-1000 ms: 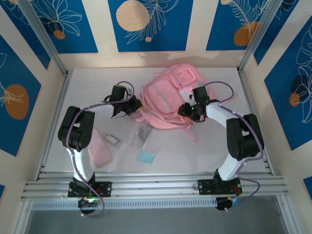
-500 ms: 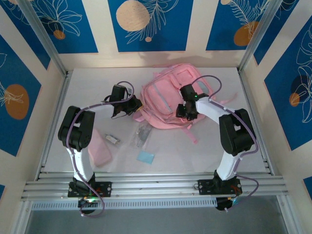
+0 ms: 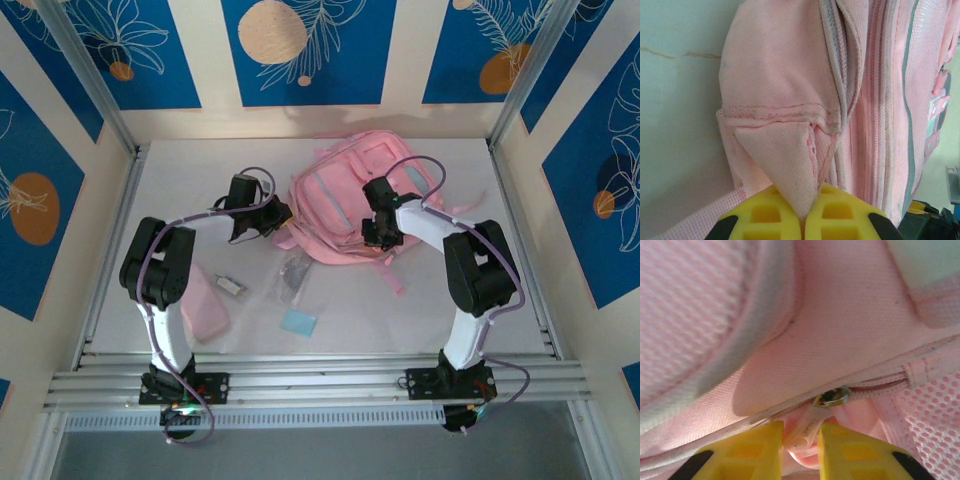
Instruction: Pack books, pencil case, and school supplies into a backpack
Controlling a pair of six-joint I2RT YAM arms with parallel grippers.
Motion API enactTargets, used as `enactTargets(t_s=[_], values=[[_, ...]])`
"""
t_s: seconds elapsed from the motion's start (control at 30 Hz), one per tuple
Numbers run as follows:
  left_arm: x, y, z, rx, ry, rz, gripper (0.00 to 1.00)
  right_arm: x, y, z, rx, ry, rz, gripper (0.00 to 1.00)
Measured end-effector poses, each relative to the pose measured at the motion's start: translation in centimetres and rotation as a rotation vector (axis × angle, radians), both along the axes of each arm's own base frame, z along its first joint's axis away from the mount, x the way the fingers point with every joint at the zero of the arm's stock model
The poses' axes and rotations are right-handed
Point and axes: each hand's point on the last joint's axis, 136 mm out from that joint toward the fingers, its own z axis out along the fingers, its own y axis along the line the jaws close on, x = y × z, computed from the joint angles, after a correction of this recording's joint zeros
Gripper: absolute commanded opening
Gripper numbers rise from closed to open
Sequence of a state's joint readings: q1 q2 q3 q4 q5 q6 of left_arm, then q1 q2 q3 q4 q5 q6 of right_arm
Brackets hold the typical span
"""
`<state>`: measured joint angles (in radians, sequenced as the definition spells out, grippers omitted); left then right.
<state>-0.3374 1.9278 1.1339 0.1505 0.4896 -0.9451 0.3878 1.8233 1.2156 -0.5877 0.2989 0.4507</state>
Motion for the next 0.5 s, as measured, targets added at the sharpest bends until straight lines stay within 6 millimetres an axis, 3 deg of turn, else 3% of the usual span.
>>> enactTargets(t_s=[0.17,0.37,0.5], values=[[0.0,-0.1,0.0,-0.001,-0.001,-0.002,0.0,-0.1,-0.4,0.0,0.014,0.016,-0.008,0.0],[0.0,-0.2,0.1,-0.006,-0.002,0.001,0.0,-1.1,0.1,1.1,0.067,0.041,-0.031,0.0],[0.1,-0.3,0.2,-0.015,-0.006,0.007,0.0,-2.1,2.0,2.2,0.151,0.061,-0.042,0.0]])
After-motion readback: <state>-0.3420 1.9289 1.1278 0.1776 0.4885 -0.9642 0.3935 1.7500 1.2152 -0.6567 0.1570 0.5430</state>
